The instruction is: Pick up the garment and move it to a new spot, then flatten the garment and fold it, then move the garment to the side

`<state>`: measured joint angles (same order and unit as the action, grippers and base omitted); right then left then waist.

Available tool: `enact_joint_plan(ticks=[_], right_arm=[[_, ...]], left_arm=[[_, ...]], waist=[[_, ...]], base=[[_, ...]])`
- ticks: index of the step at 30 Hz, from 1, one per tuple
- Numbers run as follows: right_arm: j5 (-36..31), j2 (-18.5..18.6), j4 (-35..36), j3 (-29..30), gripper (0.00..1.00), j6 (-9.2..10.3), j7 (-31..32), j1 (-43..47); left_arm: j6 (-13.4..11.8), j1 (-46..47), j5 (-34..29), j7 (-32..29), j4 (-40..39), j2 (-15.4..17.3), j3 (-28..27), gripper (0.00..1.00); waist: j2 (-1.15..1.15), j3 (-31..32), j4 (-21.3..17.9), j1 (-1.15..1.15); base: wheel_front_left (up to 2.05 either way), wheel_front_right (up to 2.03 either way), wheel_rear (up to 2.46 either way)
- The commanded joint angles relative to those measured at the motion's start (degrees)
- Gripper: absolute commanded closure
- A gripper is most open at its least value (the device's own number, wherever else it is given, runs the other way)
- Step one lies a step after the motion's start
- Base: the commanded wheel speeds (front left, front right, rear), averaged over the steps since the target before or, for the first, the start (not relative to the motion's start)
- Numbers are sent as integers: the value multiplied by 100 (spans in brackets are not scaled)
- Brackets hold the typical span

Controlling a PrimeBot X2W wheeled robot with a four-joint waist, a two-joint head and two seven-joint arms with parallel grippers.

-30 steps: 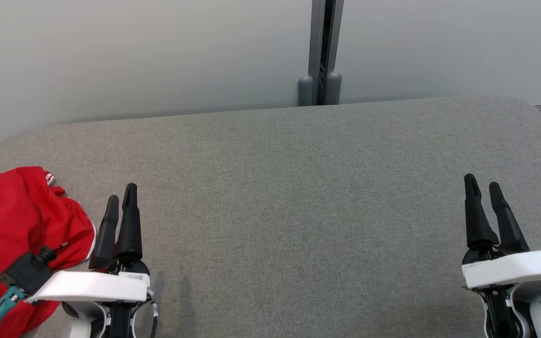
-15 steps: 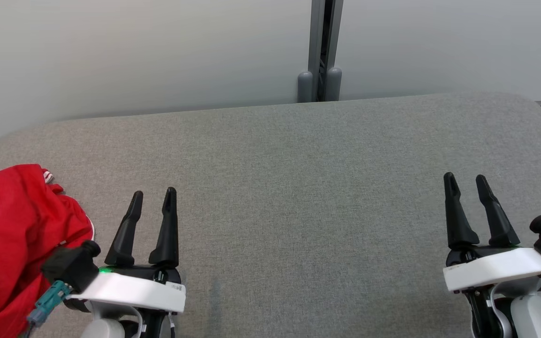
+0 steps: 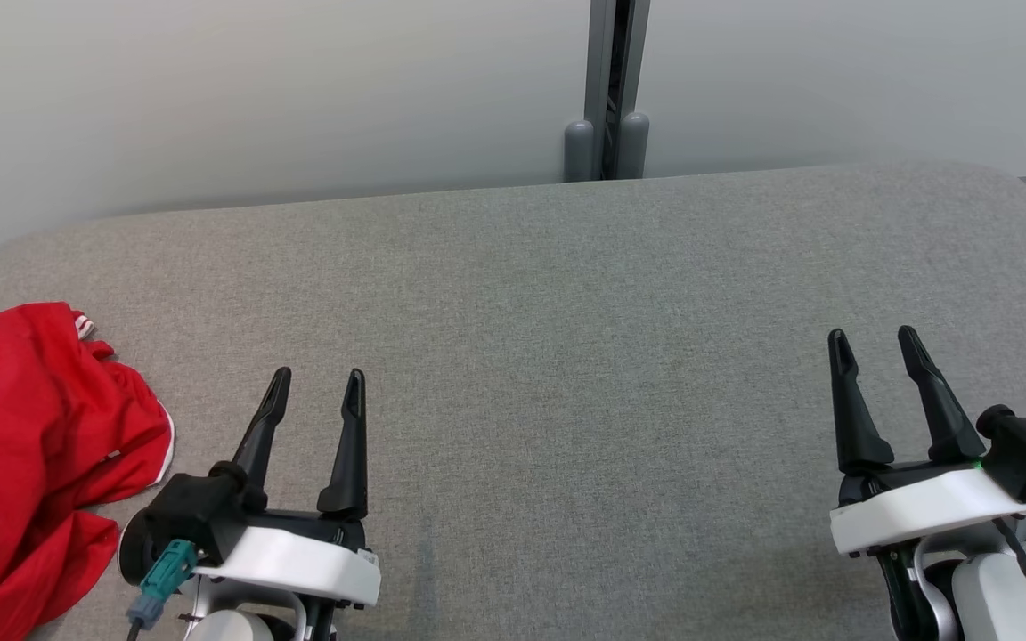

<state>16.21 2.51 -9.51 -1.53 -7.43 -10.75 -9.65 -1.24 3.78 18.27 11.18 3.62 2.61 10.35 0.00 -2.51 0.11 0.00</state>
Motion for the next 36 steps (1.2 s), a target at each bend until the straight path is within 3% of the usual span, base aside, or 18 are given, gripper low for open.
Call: enact_joint_plan(ticks=[1, 22, 36], right_arm=[[-211, 53, 6, -26, 0, -9, -80, -92], [-779, 57, -238, -194, 0, -10, -320, -189], [-789, 58, -554, -193, 0, -9, -461, -261]], left_arm=[[-103, 32, -248, 58, -23, 29, 17, 0], [-413, -70, -1037, 266, 46, 43, 90, 0], [-562, -149, -687, 407, 169, 39, -69, 0]], waist=[[0, -10, -2, 0], [0, -39, -14, 0], [0, -76, -15, 0]], base=[[0, 0, 0], [0, 0, 0], [0, 0, 0]])
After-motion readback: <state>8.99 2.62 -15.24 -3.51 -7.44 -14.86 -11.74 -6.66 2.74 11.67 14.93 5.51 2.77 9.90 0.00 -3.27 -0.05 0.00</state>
